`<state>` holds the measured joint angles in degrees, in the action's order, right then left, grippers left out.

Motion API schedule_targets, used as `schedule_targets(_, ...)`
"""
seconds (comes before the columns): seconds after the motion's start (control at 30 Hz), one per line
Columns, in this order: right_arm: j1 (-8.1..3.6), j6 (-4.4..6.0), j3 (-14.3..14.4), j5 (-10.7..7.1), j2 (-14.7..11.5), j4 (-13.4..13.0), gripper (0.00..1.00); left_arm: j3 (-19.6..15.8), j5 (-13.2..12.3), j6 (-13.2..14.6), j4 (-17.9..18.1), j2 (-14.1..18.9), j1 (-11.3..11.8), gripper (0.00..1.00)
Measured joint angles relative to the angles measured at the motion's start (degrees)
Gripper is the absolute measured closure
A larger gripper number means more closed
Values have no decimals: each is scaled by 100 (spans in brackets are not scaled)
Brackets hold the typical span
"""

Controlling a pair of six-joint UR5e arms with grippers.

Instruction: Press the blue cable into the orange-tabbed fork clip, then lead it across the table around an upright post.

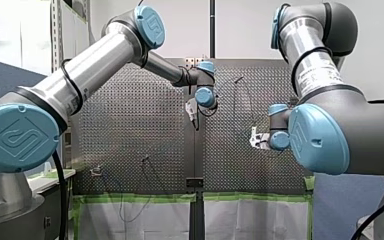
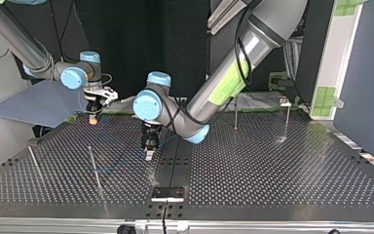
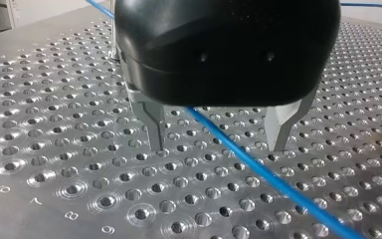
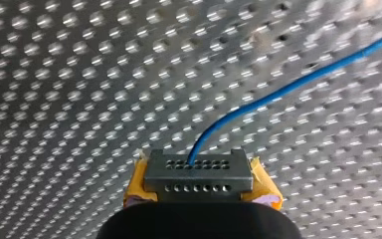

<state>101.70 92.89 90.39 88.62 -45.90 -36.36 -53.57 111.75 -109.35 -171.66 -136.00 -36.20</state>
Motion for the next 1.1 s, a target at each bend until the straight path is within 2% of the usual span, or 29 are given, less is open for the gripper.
schedule_targets(0.27,-88,-36,1,19,254,-126,100,1,24,27,-12,0,-6,0)
schedule_targets(0.53,-355,-53,1,39,662,-345,100,2,43,35,-13,0,-7,0)
schedule_targets(0.73,-498,37,1,107,843,-462,100,2,44,37,-17,0,-6,0)
schedule_targets(1.1,-727,238,1,114,1177,-702,100,3,44,37,-17,0,10,0)
